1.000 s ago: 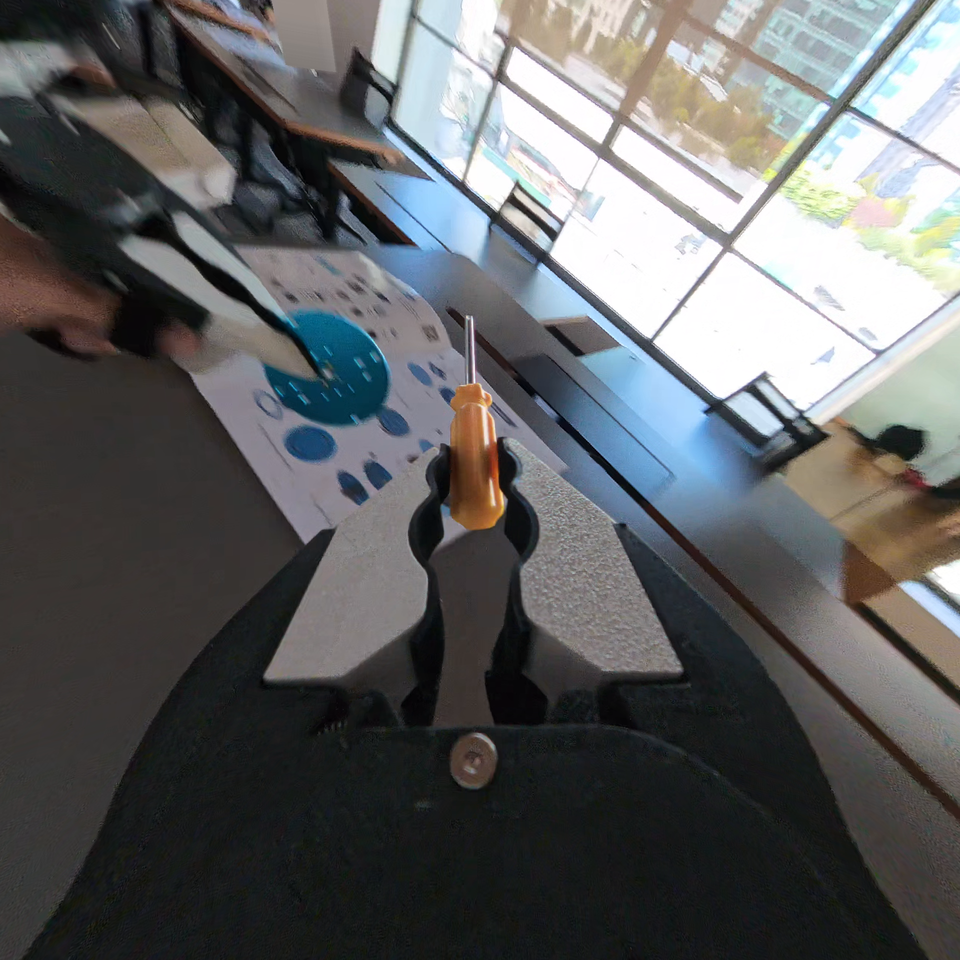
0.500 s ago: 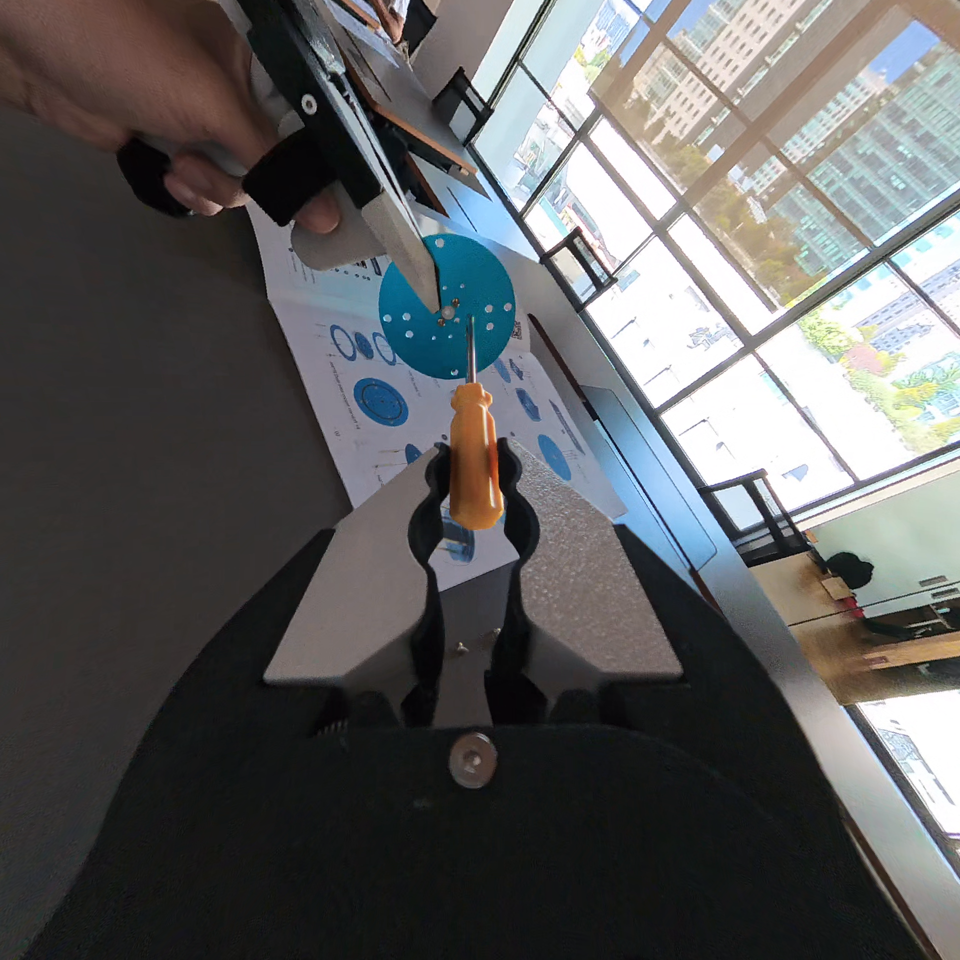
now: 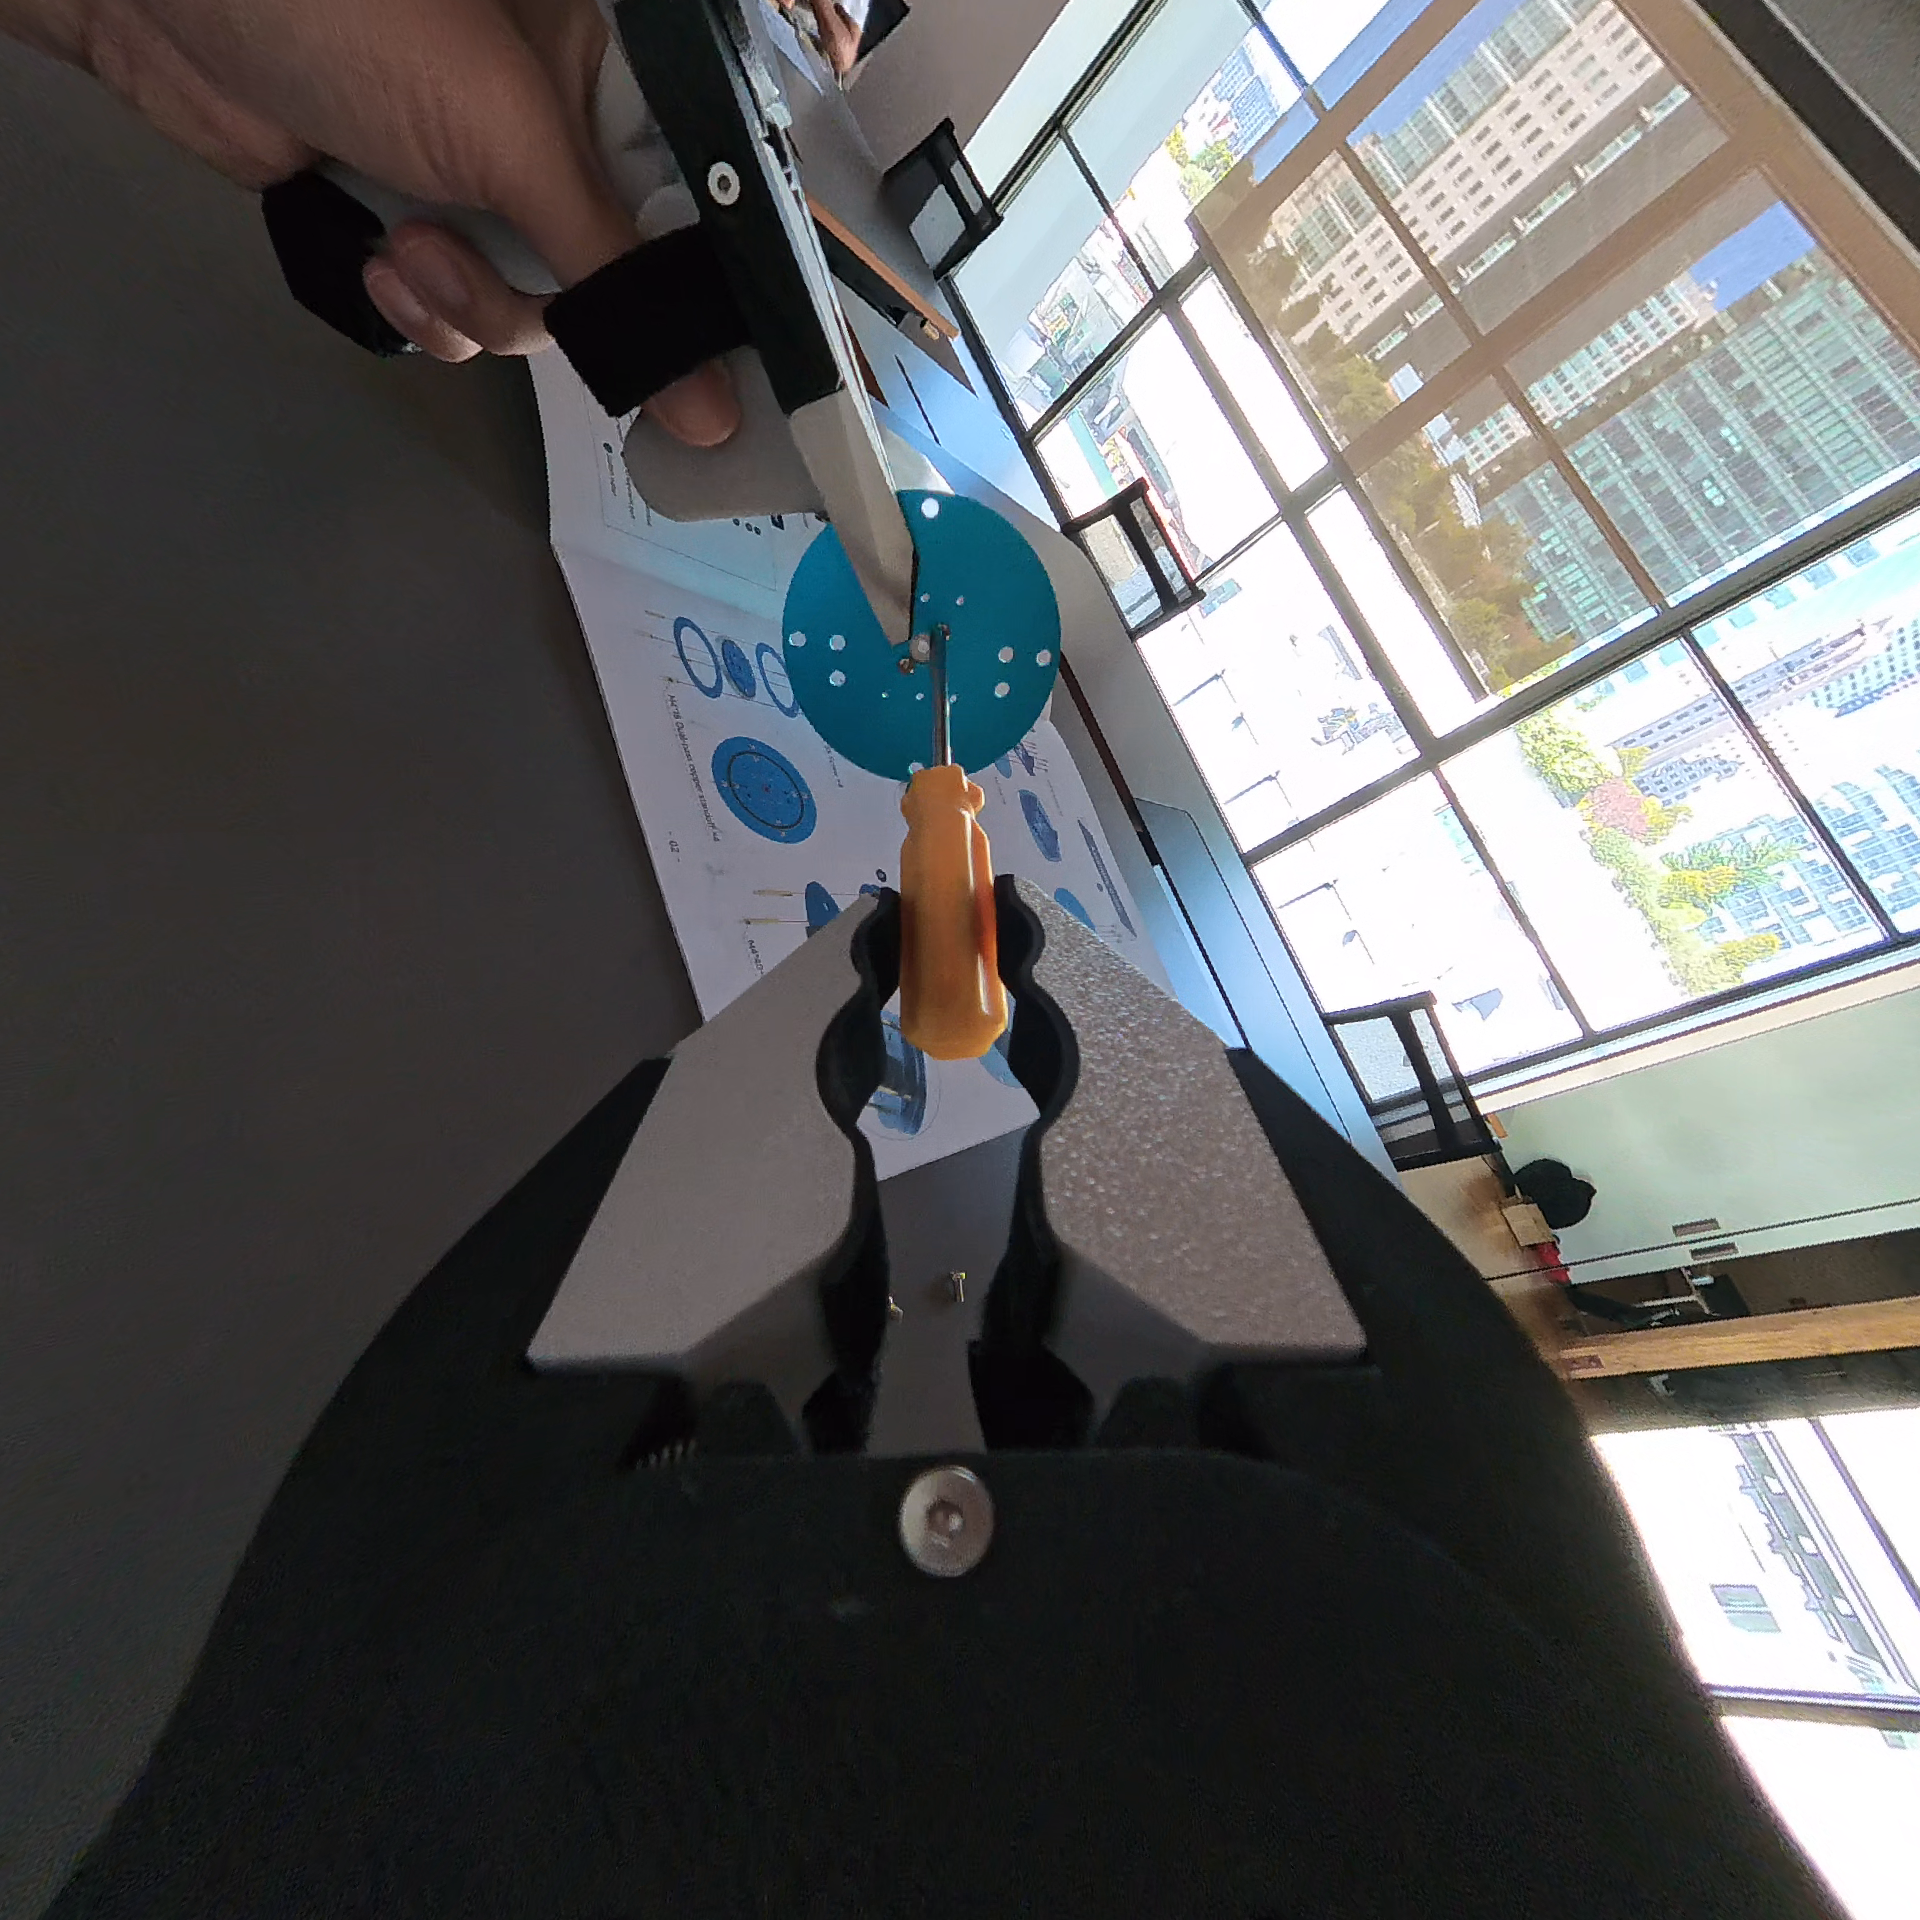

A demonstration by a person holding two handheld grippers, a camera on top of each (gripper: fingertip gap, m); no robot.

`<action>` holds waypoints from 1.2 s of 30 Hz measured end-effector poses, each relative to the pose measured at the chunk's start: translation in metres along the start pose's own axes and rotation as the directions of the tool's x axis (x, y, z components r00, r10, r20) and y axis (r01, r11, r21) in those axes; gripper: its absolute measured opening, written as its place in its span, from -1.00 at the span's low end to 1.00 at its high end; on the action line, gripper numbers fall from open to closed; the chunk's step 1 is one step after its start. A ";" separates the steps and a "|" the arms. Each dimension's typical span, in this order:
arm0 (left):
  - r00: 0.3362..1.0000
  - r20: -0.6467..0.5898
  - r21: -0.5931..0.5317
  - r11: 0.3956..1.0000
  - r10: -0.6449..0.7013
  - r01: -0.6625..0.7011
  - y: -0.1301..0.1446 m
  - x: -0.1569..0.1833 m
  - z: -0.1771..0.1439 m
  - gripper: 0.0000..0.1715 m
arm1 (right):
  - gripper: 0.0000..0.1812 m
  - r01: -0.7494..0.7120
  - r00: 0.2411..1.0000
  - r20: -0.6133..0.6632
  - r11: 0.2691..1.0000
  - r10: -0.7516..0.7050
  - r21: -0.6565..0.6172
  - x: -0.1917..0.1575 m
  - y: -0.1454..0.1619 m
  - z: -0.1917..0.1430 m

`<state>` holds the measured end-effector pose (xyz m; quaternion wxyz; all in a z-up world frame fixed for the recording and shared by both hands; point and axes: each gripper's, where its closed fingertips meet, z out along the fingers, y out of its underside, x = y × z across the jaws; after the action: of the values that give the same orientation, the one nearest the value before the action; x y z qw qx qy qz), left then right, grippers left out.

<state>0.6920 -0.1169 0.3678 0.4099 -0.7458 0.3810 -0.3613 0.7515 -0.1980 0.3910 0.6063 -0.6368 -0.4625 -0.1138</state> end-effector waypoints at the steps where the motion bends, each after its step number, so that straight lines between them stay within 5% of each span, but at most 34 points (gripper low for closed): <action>1: 1.000 -0.001 0.002 1.000 0.000 0.000 0.000 0.000 0.000 -0.98 | -0.82 0.000 1.000 0.003 1.000 0.000 -0.010 0.000 0.001 0.001; 26: 0.999 0.010 -0.002 0.999 0.032 -0.032 0.000 0.003 0.001 -0.98 | -0.82 0.042 0.999 -0.015 0.999 -0.042 -0.027 0.002 0.003 -0.001; 31: 0.969 0.130 -0.031 0.978 0.209 -0.207 -0.001 0.000 0.001 -0.98 | -0.81 0.079 0.996 -0.030 0.996 -0.080 -0.049 0.003 0.004 0.002; 34: 0.931 0.221 -0.008 0.955 0.292 -0.298 -0.011 -0.003 -0.003 -0.98 | -0.83 -0.226 0.974 0.025 0.974 0.226 -0.004 0.004 0.000 0.005; 36: 0.925 0.247 0.048 0.950 0.288 -0.308 -0.023 -0.002 -0.009 -0.99 | -0.82 -0.565 0.821 0.122 0.824 0.557 0.035 0.010 -0.005 0.005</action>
<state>0.6897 -0.1098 0.3912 0.5344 -0.6985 0.4224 -0.2192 0.7509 -0.1901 0.4005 0.6090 -0.7285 -0.2899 0.1199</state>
